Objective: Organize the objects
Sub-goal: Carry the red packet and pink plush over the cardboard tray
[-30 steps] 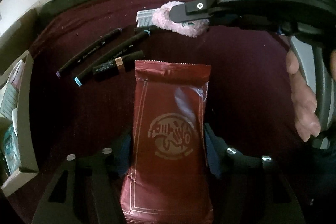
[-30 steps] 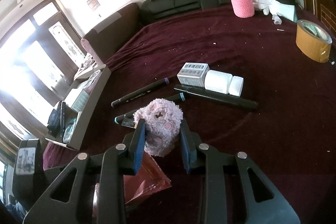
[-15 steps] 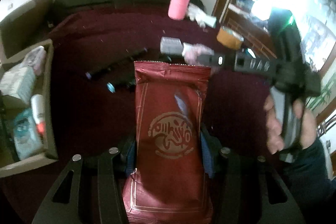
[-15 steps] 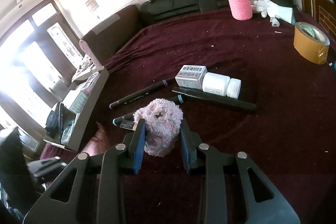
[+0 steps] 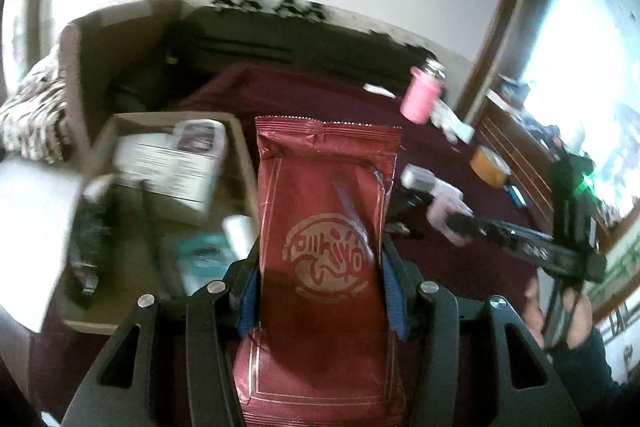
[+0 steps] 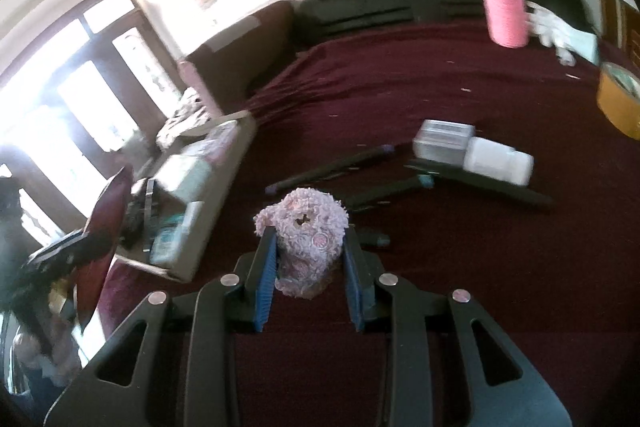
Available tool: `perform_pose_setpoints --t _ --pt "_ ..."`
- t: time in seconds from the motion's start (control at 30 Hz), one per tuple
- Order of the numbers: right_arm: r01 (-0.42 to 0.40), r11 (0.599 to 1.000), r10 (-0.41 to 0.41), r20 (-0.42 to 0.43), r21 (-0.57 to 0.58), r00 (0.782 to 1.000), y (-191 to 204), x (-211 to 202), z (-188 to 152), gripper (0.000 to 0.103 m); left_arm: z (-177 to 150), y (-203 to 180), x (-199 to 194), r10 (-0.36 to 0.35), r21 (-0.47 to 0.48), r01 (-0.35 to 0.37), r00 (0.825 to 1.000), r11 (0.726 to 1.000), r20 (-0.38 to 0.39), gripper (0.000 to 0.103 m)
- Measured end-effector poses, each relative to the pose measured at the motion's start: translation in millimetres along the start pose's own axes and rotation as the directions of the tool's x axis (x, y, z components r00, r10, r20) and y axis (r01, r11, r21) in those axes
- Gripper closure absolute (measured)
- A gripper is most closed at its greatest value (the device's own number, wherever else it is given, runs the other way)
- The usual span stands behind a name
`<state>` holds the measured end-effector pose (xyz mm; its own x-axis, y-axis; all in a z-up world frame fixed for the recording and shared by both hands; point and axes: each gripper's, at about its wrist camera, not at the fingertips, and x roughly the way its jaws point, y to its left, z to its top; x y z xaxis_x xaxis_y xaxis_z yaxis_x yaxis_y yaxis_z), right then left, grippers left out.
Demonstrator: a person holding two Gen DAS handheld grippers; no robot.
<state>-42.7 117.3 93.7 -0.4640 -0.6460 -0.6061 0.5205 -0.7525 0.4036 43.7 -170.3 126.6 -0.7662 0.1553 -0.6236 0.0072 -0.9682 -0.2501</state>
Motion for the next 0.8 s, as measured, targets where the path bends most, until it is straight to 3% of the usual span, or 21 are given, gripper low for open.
perform_pose_setpoints --t 0.23,0.43,0.57,0.8 --pt "-0.074 0.990 0.069 -0.041 -0.124 0.997 75 20 3 0.075 0 67 -15 0.077 -0.101 -0.073 0.997 0.992 0.033 0.057" --pt "-0.123 0.969 0.104 -0.100 -0.216 0.990 133 56 -1 0.075 -4 105 -4 0.111 -0.157 -0.109 0.994 0.982 0.009 0.057" --pt "-0.148 0.958 0.119 -0.130 -0.244 0.984 158 80 -3 0.075 -5 121 4 0.132 -0.177 -0.131 0.991 0.975 -0.005 0.057" --pt "-0.121 0.961 0.080 -0.170 -0.249 0.982 174 121 -3 0.074 -2 147 30 0.172 -0.223 -0.177 0.984 0.959 -0.043 0.057"
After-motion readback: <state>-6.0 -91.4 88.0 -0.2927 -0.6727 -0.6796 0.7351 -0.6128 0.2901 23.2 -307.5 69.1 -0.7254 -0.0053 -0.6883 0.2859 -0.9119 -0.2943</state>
